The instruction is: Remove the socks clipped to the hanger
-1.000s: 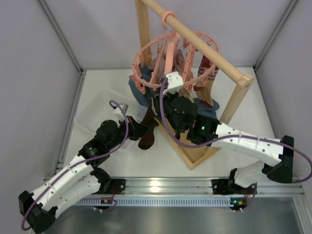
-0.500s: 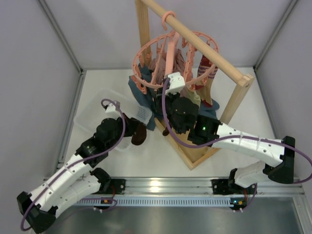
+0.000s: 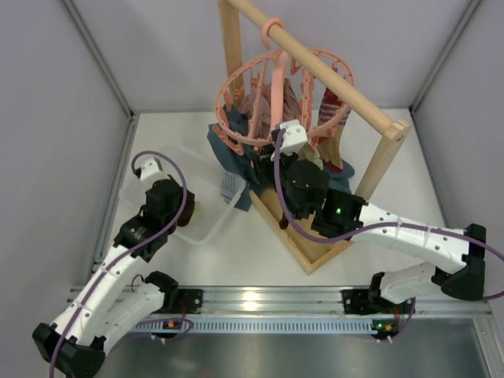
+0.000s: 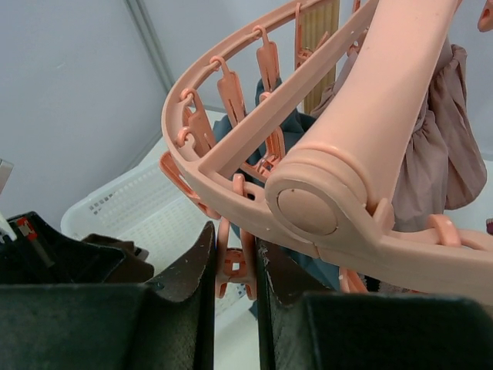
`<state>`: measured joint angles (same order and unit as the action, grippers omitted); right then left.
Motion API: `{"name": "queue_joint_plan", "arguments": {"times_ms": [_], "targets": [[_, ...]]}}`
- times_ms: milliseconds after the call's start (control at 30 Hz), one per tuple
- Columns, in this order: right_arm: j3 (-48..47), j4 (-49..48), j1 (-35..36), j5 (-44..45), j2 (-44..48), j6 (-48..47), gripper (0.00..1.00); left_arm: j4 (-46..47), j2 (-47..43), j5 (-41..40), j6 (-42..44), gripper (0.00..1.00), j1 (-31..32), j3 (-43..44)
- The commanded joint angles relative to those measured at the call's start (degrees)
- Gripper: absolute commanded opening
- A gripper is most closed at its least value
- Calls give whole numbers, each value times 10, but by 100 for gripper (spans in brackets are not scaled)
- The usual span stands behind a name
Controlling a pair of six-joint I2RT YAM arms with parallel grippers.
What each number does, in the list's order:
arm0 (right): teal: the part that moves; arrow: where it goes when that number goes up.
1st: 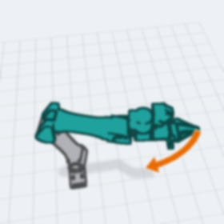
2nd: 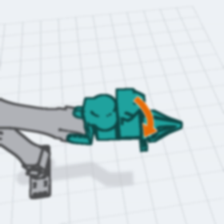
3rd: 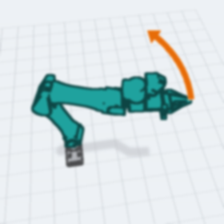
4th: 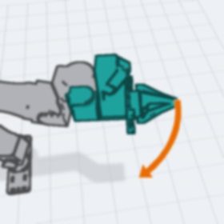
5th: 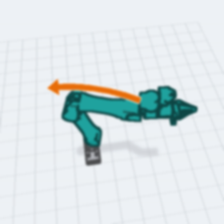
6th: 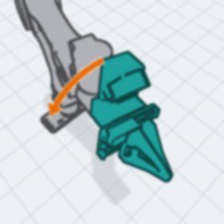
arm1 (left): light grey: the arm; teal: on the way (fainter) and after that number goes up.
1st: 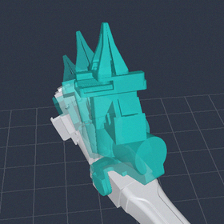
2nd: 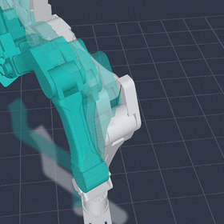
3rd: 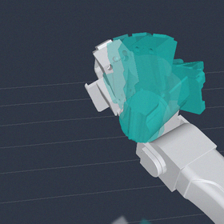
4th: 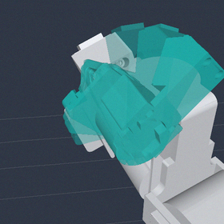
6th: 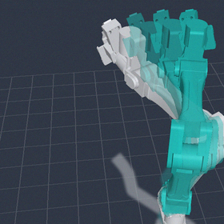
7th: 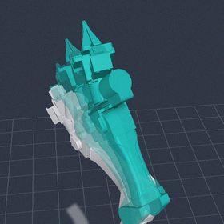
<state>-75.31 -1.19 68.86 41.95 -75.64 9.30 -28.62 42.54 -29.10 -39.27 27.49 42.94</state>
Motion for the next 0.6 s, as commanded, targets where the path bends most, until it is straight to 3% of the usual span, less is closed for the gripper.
{"name": "queue_joint_plan", "arguments": {"times_ms": [0, 100, 133, 167, 200, 233, 400, 567], "targets": [[10, 10, 4, -17, 23, 9, 0, -7, -4, -38, -15, 0, -15, -6], [11, 10, 4, -22, 22, 11, 0, -5, -2, -45, -27, 2, -17, -15], [13, 11, 3, -23, 23, 11, 0, -4, 4, -47, -26, 17, -17, -13], [14, 26, 3, -23, 23, 12, 0, -5, 17, -46, -26, 44, -17, -11], [15, 27, 3, -25, 26, 16, 0, -5, 24, -46, -27, 94, -17, -8], [13, 33, 4, -30, 26, 17, 0, -5, 30, -40, -35, 98, -17, -5], [-3, 52, 4, -47, 15, 27, 0, -1, 61, 58, -6, 98, -17, 52], [-46, 89, 3, -51, -14, 48, 1, 93, 2, 247, 4, 91, -16, 17]]}}
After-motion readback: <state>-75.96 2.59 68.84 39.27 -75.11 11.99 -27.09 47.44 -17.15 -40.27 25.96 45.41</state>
